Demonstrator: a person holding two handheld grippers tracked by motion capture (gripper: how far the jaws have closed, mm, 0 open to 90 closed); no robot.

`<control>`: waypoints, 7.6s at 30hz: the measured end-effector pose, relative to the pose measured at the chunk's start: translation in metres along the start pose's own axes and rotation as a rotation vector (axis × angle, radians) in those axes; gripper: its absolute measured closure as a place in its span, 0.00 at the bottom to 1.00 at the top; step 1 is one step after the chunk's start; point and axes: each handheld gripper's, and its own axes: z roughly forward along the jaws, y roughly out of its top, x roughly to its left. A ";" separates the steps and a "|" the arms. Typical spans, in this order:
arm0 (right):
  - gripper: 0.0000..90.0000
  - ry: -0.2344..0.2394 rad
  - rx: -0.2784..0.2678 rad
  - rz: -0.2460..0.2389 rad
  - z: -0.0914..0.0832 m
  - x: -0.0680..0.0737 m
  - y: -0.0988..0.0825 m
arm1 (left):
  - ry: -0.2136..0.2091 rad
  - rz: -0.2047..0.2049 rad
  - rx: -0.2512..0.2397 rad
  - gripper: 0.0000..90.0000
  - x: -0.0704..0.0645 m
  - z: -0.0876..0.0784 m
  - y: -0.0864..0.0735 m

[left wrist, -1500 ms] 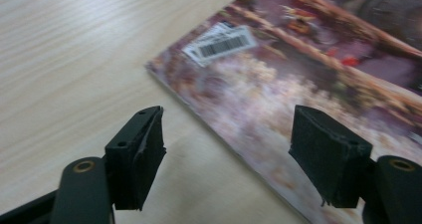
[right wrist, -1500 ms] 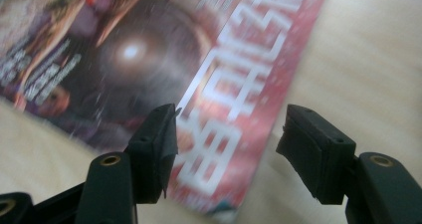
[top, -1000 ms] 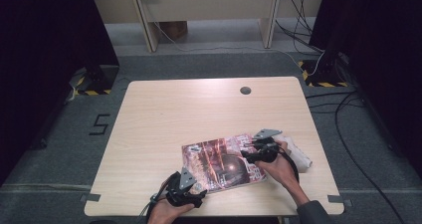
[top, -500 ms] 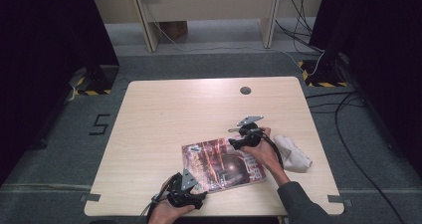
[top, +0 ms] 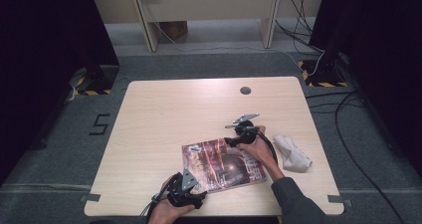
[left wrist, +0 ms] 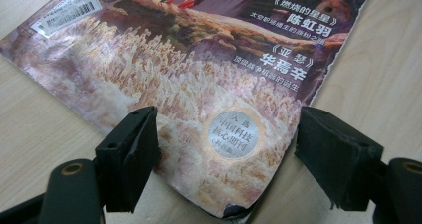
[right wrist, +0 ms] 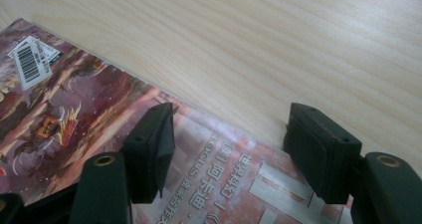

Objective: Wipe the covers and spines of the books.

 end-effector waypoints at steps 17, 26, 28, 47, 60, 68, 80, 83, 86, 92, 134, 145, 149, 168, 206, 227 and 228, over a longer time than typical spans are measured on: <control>0.40 -0.030 0.050 -0.058 -0.048 0.006 -0.043 | 0.097 -0.066 0.036 0.25 0.037 0.001 0.000; 0.44 -0.021 0.066 -0.070 -0.069 0.013 -0.064 | 0.152 -0.086 0.030 0.27 0.053 0.007 0.005; 0.44 -0.017 0.068 -0.073 -0.072 0.016 -0.067 | 0.171 -0.095 0.027 0.28 0.058 0.010 0.007; 0.52 0.020 0.047 -0.009 -0.087 0.027 -0.087 | 0.128 -0.107 -0.020 0.30 0.050 0.006 0.015; 0.57 0.086 -0.006 0.085 -0.068 0.012 -0.062 | -0.007 -0.064 -0.015 0.31 0.009 0.004 0.008; 0.57 0.098 0.014 0.108 -0.055 0.009 -0.057 | -0.006 -0.059 -0.009 0.32 0.010 0.009 0.008; 0.56 0.160 -0.031 0.262 -0.052 0.001 -0.058 | 0.002 -0.047 -0.009 0.31 0.009 0.011 0.008; 0.56 0.172 -0.035 0.296 -0.052 -0.001 -0.059 | 0.014 -0.040 -0.009 0.30 0.008 0.011 0.008; 0.56 0.186 -0.032 0.317 -0.053 -0.002 -0.059 | 0.017 -0.029 -0.016 0.31 0.007 0.011 0.008; 0.58 0.201 -0.033 0.337 -0.060 0.000 -0.056 | 0.018 -0.025 -0.019 0.31 0.007 0.011 0.008; 0.88 0.214 0.061 -0.124 -0.080 0.033 -0.033 | 0.052 -0.041 -0.091 0.31 0.026 -0.002 0.021; 0.89 0.263 0.053 -0.208 -0.082 0.028 -0.031 | 0.048 -0.096 -0.147 0.24 0.064 0.016 0.037; 0.89 0.284 0.049 -0.230 -0.083 0.027 -0.028 | 0.036 -0.093 -0.161 0.22 0.069 0.021 0.042; 0.90 0.359 0.047 -0.330 -0.089 0.038 -0.024 | -0.082 -0.057 -0.250 0.21 0.081 0.034 0.049; 0.74 0.314 0.086 -0.382 -0.077 0.026 -0.003 | -0.057 0.202 -0.308 0.90 0.066 -0.006 0.022; 0.48 0.025 -0.121 -0.037 -0.125 -0.001 -0.041 | -0.006 0.156 -0.287 0.93 0.047 -0.019 0.005; 0.48 0.010 -0.130 -0.037 -0.129 -0.001 -0.043 | -0.008 0.149 -0.287 0.93 0.048 -0.019 0.005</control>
